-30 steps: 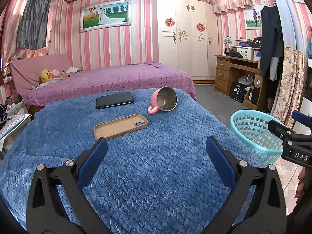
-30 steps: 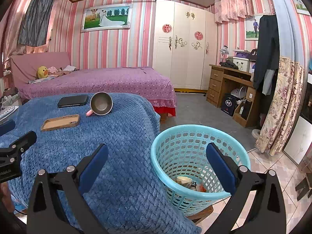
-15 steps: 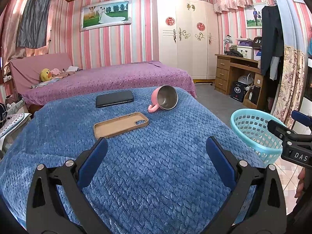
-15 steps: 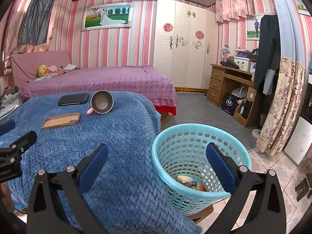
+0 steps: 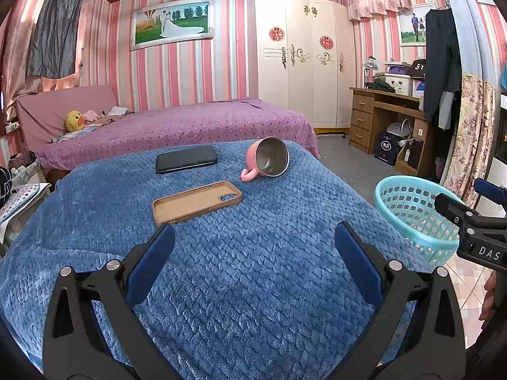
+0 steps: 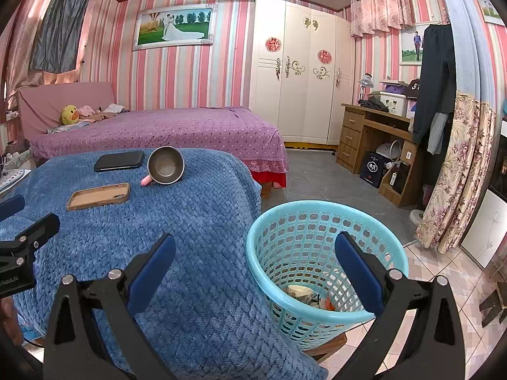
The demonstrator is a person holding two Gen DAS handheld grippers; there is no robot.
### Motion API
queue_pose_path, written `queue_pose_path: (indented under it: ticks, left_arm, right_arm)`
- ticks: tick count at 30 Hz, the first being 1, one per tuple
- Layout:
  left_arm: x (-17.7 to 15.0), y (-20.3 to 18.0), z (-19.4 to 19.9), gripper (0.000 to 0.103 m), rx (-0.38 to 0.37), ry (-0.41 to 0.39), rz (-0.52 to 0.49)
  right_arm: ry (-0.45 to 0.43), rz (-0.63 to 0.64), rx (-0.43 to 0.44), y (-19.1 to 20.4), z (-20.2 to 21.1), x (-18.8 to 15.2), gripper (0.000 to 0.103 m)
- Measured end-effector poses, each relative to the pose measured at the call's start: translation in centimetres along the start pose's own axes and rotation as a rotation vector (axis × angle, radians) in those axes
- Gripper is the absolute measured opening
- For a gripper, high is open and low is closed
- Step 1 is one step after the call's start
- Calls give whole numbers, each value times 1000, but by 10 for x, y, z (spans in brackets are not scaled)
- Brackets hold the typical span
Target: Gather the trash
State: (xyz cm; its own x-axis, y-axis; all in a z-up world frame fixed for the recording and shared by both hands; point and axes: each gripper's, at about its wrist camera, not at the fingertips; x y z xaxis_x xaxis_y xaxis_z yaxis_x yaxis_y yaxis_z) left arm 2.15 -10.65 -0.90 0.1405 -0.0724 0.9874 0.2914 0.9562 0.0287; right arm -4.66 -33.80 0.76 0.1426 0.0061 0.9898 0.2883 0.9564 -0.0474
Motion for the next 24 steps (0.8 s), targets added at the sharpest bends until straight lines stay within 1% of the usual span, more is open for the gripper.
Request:
queue_pose_path:
  ticks: [24]
  left_arm:
    - [-3, 0, 0, 97, 3, 1, -3]
  right_arm:
    - [-1, 3, -1, 0, 0, -1, 98]
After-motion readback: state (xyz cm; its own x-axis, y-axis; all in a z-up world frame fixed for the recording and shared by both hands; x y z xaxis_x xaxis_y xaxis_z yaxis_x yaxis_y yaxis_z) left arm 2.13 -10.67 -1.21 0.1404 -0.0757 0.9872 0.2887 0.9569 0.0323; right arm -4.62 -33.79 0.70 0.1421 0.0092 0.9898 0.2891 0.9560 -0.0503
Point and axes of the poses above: each gripper's, at about its wrist camera, not at the fingertips, and z roughly against the way its jaws point, y to its left, x to its top, and after that the axes turned 15 degrees about -y, right-handed
